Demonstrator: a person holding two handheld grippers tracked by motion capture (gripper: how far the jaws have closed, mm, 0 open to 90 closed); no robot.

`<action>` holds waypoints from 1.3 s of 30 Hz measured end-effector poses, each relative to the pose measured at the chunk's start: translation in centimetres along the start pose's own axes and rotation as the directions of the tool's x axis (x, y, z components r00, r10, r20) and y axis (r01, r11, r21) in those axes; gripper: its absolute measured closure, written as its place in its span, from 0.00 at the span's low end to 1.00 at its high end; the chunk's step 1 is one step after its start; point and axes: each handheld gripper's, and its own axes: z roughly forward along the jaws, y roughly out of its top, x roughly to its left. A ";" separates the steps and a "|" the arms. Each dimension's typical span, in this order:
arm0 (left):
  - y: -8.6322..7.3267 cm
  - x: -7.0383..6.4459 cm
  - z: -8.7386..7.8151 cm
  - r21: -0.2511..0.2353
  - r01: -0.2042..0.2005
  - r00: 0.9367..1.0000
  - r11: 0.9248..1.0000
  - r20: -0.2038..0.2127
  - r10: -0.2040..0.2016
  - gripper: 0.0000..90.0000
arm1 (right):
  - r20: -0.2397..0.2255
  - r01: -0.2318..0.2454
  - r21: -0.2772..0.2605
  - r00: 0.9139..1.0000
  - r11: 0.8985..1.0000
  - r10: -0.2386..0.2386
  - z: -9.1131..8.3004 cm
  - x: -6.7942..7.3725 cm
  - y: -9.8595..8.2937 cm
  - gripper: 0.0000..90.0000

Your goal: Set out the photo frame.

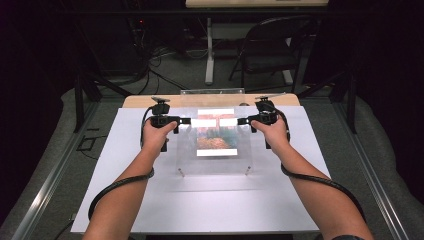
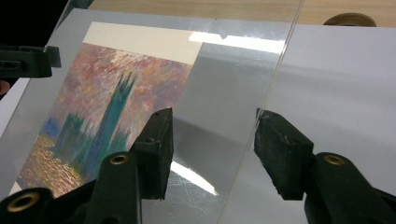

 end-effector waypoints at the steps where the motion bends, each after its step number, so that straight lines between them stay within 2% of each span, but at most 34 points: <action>1: 0.1 -0.1 -0.2 0.001 -0.003 1.000 1.000 0.001 0.003 0.53 | 0.000 -0.003 0.006 1.000 1.000 0.003 -0.2 0.1 0.1 0.55; 5: 0.2 -0.5 -1.1 0.012 -0.021 1.000 1.000 0.002 0.021 0.55 | 0.004 0.020 0.019 1.000 1.000 -0.020 -0.9 0.5 0.3 0.56; 13: 0.1 -1.3 -2.8 0.008 -0.060 0.998 0.998 0.017 0.060 0.60 | 0.007 0.065 0.012 0.998 0.998 -0.065 -2.7 1.6 0.4 0.61; 22: -0.2 -2.3 -4.5 -0.002 -0.107 0.994 0.994 0.017 0.107 0.64 | 0.021 0.134 0.028 0.991 0.991 -0.135 -4.4 2.8 0.5 0.64; 30: -0.7 -2.8 -5.7 -0.024 -0.127 0.991 0.992 0.031 0.127 0.67 | 0.019 0.146 -0.007 0.989 0.989 -0.146 -5.7 3.4 -0.1 0.68; 39: -1.8 -3.4 -7.6 -0.060 -0.160 0.984 0.985 0.067 0.164 0.72 | -0.003 0.182 -0.039 0.983 0.983 -0.182 -7.6 4.0 -1.0 0.74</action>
